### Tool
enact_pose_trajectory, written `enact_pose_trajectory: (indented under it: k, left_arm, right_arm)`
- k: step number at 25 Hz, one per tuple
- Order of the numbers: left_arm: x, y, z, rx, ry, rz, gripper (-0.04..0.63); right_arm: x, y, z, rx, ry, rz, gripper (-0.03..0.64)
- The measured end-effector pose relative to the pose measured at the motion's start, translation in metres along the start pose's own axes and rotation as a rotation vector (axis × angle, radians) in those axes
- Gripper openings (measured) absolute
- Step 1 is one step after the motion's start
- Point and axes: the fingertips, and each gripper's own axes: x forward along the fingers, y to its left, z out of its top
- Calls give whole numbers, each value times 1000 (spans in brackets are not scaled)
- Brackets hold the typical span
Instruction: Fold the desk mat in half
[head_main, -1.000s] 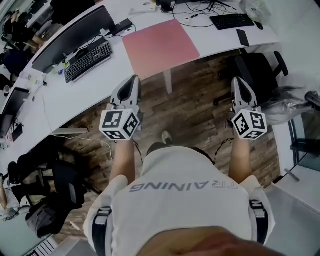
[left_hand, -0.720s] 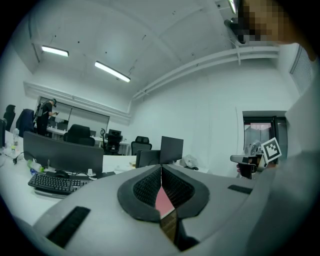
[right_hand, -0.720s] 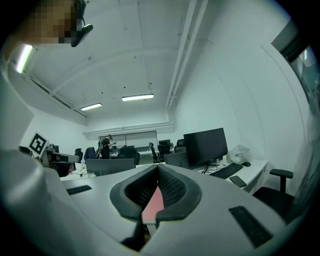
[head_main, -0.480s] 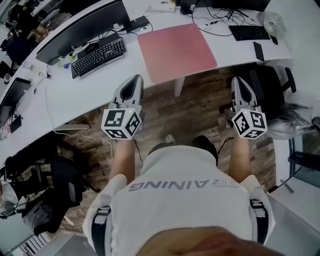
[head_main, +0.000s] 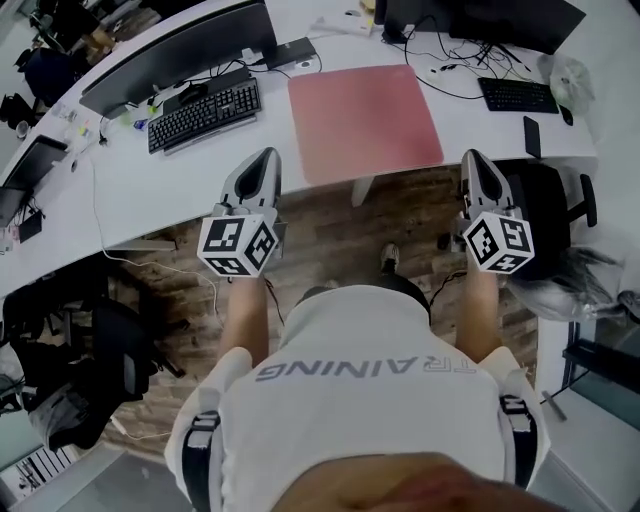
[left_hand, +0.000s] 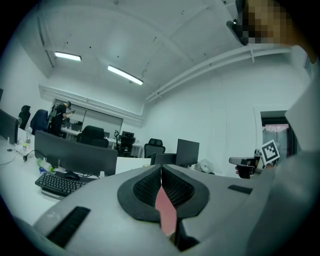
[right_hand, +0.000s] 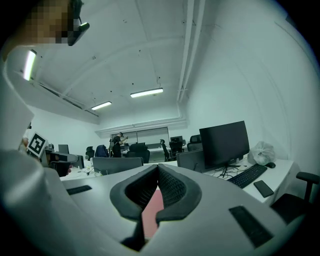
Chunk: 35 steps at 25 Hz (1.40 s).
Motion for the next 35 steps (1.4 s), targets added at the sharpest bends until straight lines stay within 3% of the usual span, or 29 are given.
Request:
enact_pose_trajectory:
  k: [13,20,30,35]
  left_arm:
    - [120,-52,6,17,7,111,32]
    - [158,-72,-12,6,47,139,32]
    - [171,-48,-38,-13,118,96,32]
    - [174,-30,-62,-31,174,72,32]
  right_arm:
    - [100,-122,2,51,83,123,23]
    - [128,-163,-36,95,204,178,23]
    - [139,-154,-123,76,426,121,31]
    - [143,-158,-191,40,594,61,132]
